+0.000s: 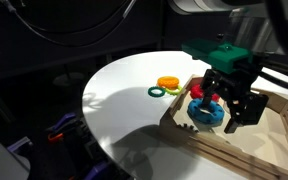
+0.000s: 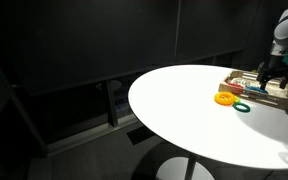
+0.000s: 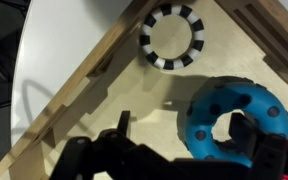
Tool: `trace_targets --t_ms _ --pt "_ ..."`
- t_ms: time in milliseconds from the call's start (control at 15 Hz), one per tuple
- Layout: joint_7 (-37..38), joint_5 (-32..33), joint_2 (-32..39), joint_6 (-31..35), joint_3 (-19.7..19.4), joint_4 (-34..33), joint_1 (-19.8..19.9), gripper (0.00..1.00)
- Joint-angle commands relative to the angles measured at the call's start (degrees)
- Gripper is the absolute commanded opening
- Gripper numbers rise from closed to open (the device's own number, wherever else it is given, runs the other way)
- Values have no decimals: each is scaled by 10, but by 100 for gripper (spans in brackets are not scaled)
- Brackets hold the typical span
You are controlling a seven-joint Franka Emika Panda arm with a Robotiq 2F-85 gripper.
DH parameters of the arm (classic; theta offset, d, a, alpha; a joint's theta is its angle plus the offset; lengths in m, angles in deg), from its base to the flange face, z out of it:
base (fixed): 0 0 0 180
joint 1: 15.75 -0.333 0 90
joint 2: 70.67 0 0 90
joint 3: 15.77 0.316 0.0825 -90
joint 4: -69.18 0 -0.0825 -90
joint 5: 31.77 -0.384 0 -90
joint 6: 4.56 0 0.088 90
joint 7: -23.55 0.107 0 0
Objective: Put the blue ring on the table.
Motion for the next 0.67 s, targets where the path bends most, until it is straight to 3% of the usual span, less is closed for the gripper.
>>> trace_targets --t_ms 0,267,400,467,600 --pt "33 20 12 6 -3 -6 -3 100" --pt "59 32 21 1 -6 -11 -6 98" --pt "70 36 22 -1 -6 -13 -8 73" --pt "75 38 22 -2 -6 -14 -8 71" --pt "83 39 22 -3 -6 -15 -10 52"
